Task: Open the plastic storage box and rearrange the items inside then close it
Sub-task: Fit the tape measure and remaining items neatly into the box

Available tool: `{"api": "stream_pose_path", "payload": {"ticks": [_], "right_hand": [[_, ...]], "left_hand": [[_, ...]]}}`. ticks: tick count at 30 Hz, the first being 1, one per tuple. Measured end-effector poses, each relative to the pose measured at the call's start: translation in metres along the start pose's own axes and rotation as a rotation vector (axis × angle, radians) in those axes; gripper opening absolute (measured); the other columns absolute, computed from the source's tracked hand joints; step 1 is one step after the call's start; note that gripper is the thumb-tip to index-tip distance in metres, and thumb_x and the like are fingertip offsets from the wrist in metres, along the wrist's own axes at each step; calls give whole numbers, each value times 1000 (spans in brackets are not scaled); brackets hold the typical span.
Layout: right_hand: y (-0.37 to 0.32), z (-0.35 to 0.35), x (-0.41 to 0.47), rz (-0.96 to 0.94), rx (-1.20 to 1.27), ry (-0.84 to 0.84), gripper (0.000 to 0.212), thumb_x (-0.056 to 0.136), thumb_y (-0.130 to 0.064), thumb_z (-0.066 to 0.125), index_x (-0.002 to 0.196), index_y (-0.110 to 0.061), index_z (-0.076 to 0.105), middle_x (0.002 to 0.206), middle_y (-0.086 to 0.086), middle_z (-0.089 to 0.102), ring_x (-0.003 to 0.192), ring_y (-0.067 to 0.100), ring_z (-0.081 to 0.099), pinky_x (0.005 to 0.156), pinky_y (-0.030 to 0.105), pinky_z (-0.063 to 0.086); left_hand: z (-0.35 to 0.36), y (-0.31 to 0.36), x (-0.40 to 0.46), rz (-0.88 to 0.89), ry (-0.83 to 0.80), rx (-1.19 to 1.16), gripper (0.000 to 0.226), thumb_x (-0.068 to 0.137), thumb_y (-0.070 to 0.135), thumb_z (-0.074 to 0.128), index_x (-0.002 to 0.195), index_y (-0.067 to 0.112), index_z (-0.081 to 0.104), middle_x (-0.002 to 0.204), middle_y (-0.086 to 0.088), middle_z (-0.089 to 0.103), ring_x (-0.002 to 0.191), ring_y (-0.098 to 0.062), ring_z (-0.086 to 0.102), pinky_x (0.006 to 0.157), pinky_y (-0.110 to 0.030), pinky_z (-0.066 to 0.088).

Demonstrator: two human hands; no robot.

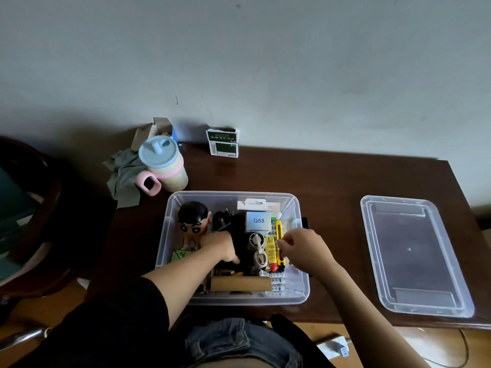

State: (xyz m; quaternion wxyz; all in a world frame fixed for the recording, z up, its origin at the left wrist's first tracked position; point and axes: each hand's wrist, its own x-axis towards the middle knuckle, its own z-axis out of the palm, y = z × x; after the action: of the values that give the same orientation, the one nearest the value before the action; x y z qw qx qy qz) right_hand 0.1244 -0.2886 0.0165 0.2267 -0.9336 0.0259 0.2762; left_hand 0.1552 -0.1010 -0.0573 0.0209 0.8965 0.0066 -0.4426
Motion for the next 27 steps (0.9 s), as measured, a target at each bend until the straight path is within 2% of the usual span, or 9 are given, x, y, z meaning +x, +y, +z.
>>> {"api": "stream_pose_path", "payload": {"ticks": [4, 7, 10, 13, 15, 18, 21, 24, 27], "right_hand": [[7, -3, 1, 29, -13, 20, 31, 94, -23, 49, 86, -1, 68, 81, 12, 72, 72, 26, 69, 72, 41, 58], [5, 0, 2, 16, -51, 31, 27, 94, -17, 48, 85, -3, 69, 80, 10, 72, 70, 23, 69, 70, 36, 58], [-3, 6, 6, -20, -136, 9, 23, 91, -10, 47, 87, -2, 68, 81, 11, 70, 73, 25, 67, 67, 33, 57], [-12, 16, 17, -10, -304, -64, 14, 87, 3, 46, 78, -3, 55, 80, 7, 60, 69, 21, 58, 63, 29, 49], [-17, 22, 26, -2, -369, -95, 19, 86, 10, 45, 89, -5, 57, 90, 8, 60, 81, 21, 61, 65, 26, 45], [-19, 31, 39, -20, -430, -110, 30, 88, 10, 45, 111, -3, 58, 112, 11, 62, 102, 26, 62, 72, 27, 48], [-18, 39, 48, -11, -483, -135, 29, 90, 7, 45, 112, -4, 60, 114, 11, 62, 104, 26, 61, 71, 28, 46], [-17, 46, 53, 39, -491, -139, 27, 91, 4, 45, 110, -6, 62, 114, 9, 63, 105, 24, 62, 71, 26, 47], [-17, 52, 54, 82, -488, -140, 25, 91, 1, 47, 108, -7, 63, 112, 7, 65, 102, 21, 64, 75, 26, 51]], "left_hand": [[8, 3, 1, 6, 19, 25, 67, 78, 61, 64, 125, 15, 51, 118, -3, 62, 106, -24, 60, 81, -30, 49], [11, 6, 1, 5, 62, 64, 67, 78, 64, 62, 123, 15, 52, 115, -2, 63, 103, -22, 61, 75, -27, 46], [7, 7, 0, 1, 58, 128, 59, 82, 55, 62, 123, 15, 52, 117, -2, 62, 104, -22, 61, 72, -28, 46], [4, 6, -1, 8, 69, 219, 43, 85, 41, 63, 117, 13, 56, 113, -2, 63, 102, -22, 62, 69, -28, 45], [6, 4, -1, 17, 91, 246, 28, 86, 27, 59, 111, 14, 60, 107, -2, 64, 96, -21, 62, 65, -26, 44], [11, 0, -2, 30, 151, 265, 20, 87, 18, 55, 106, 15, 60, 107, -2, 64, 98, -22, 62, 64, -27, 42], [12, -1, -4, 38, 175, 254, 20, 88, 16, 54, 107, 15, 61, 107, -2, 64, 100, -22, 62, 65, -28, 42], [7, -8, -9, 68, 162, 182, 17, 88, 20, 57, 104, 14, 60, 102, -3, 64, 91, -21, 62, 62, -29, 41], [-1, -14, -14, 117, 177, 76, 17, 86, 28, 64, 88, 14, 54, 79, -1, 56, 72, -20, 54, 56, -29, 39]]}}
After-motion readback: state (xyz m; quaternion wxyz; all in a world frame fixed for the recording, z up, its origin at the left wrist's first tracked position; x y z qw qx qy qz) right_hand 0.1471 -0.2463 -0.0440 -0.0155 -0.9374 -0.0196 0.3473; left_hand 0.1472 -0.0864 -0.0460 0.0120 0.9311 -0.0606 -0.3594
